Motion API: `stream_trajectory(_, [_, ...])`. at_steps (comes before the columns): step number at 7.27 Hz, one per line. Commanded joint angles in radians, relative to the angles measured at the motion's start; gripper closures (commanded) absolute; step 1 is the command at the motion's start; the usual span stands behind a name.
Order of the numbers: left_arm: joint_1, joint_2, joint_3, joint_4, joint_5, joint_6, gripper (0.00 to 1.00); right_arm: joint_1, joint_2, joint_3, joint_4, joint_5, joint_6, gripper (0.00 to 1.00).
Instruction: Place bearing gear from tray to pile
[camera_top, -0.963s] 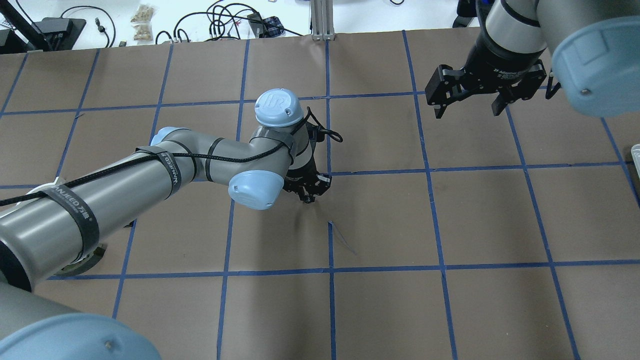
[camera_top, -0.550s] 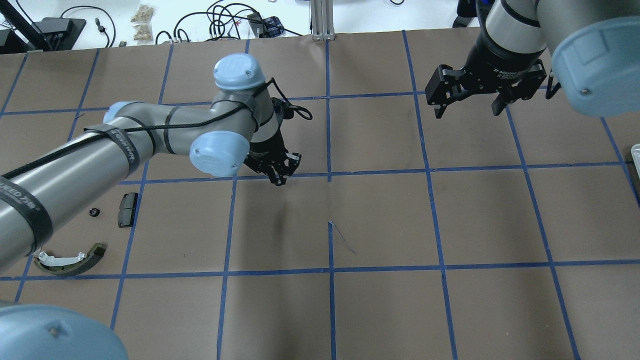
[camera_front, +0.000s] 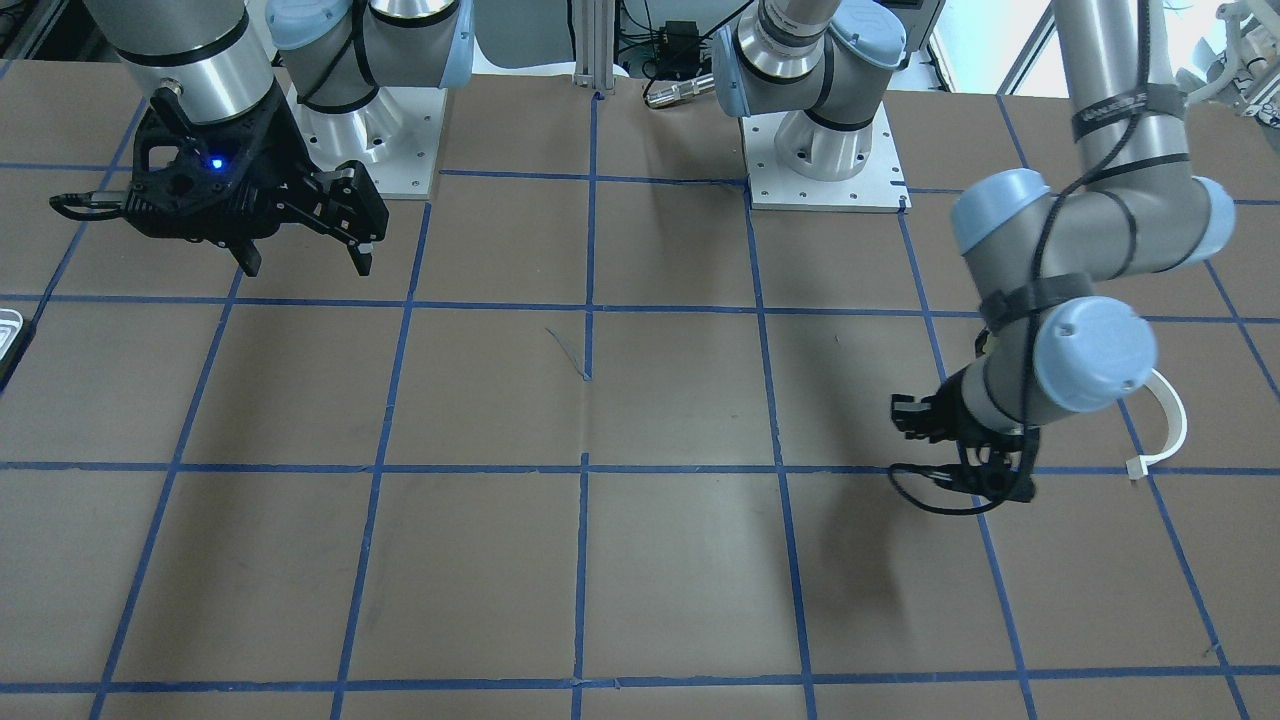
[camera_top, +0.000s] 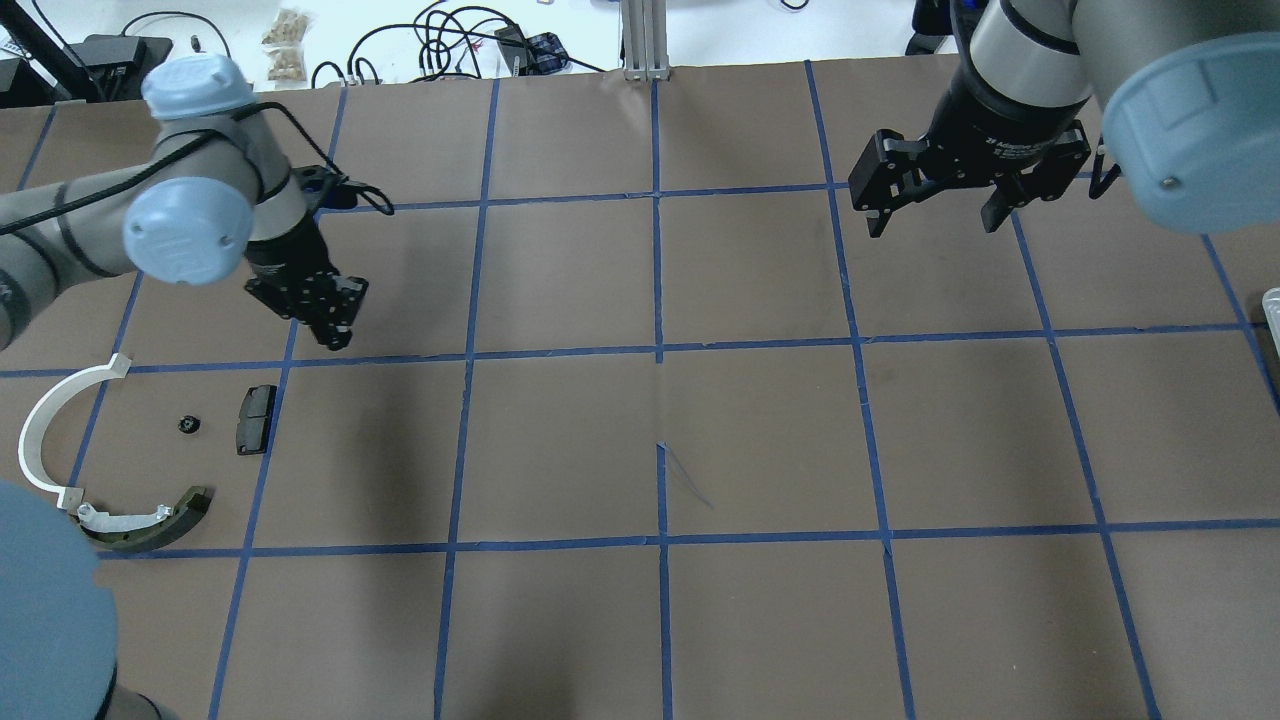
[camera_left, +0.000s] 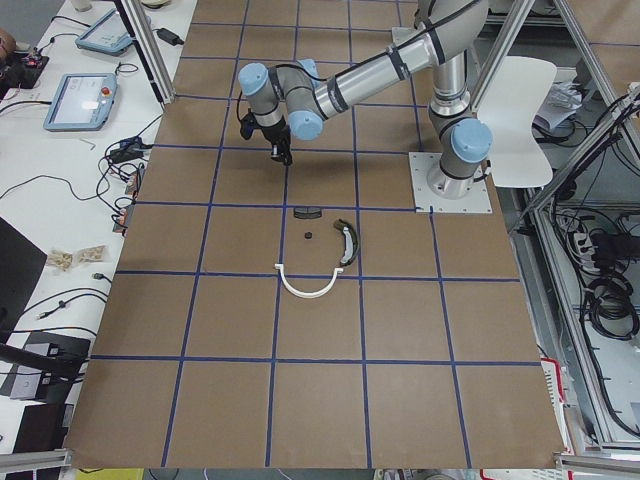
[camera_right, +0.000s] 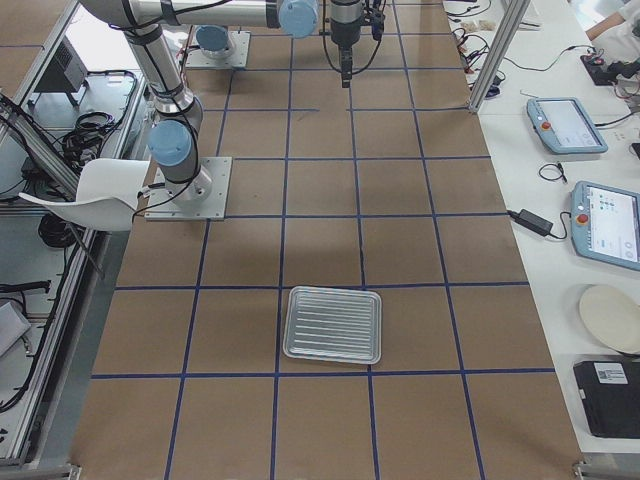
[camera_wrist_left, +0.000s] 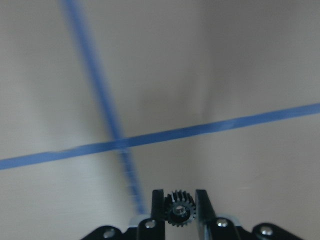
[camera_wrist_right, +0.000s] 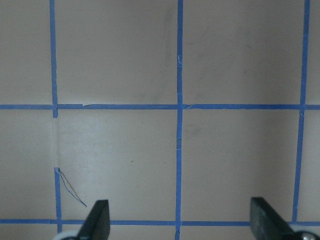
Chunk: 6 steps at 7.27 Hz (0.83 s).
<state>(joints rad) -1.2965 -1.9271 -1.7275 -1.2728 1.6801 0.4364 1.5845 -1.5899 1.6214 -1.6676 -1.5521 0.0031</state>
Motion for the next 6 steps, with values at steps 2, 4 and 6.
stream_trajectory(2, [0.248,-0.021,-0.007,0.025,0.035,0.287,1.00,-0.008,0.001,0.000,0.000,0.000,-0.037,0.00])
stream_trajectory(4, [0.351,-0.039,-0.011,0.027,0.035,0.318,1.00,-0.006,0.001,0.000,0.000,0.000,-0.037,0.00])
stream_trajectory(6, [0.361,-0.072,-0.009,0.064,0.032,0.335,1.00,-0.006,0.001,0.000,-0.001,0.001,-0.037,0.00])
